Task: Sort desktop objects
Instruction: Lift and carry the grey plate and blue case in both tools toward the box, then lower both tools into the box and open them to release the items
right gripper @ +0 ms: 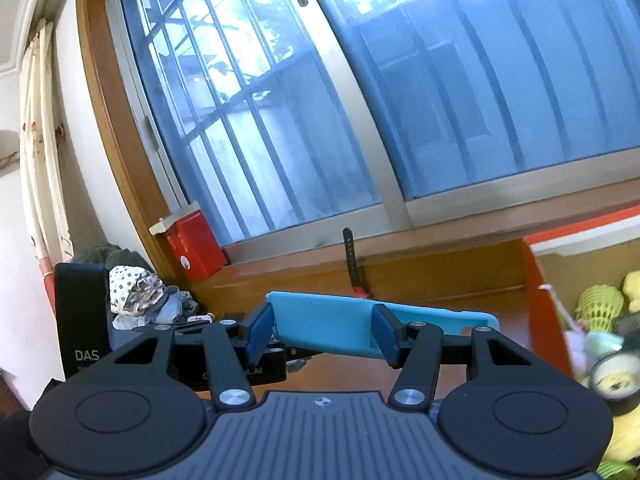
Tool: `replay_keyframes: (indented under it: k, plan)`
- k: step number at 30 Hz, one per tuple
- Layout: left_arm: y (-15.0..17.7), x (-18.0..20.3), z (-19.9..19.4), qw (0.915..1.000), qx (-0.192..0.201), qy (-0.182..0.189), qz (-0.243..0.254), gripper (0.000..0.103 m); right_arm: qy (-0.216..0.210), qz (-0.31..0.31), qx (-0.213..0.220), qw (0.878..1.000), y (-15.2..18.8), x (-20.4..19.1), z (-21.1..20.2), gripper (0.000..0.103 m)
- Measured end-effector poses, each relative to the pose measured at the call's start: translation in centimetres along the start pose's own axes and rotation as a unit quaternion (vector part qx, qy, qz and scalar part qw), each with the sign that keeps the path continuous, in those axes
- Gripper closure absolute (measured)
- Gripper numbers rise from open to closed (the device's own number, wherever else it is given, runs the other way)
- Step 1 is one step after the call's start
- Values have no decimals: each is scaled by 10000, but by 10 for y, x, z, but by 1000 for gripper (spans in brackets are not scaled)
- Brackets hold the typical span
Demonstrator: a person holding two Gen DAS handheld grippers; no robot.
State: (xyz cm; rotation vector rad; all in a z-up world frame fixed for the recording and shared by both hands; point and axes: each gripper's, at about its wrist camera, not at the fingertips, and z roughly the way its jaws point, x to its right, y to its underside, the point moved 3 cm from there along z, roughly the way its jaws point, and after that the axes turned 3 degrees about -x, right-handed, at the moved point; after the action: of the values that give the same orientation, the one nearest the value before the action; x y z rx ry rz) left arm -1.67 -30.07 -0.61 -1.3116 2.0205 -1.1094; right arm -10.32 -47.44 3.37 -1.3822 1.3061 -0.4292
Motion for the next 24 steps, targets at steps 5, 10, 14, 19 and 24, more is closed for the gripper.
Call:
replay_keyframes:
  k: [5,10,14,19,24]
  plan:
    - [-9,27,5,9999,103,51,69,34,-19,-79,75,9999,-8,17,-16,46]
    - [-15,53,10,9997,179,81,157,34,-24,-125,131,9998,-15,35,-32,46]
    - [-19,74,16,9994,210,136,257,34,22,-124,173,9998,-19,52,-46,46]
    - [-25,102,24,9986,230,272,397,34,124,-84,275,9995,-24,73,-63,46]
    - [-31,129,33,9974,244,419,534,34,315,19,418,9986,-27,97,-82,46]
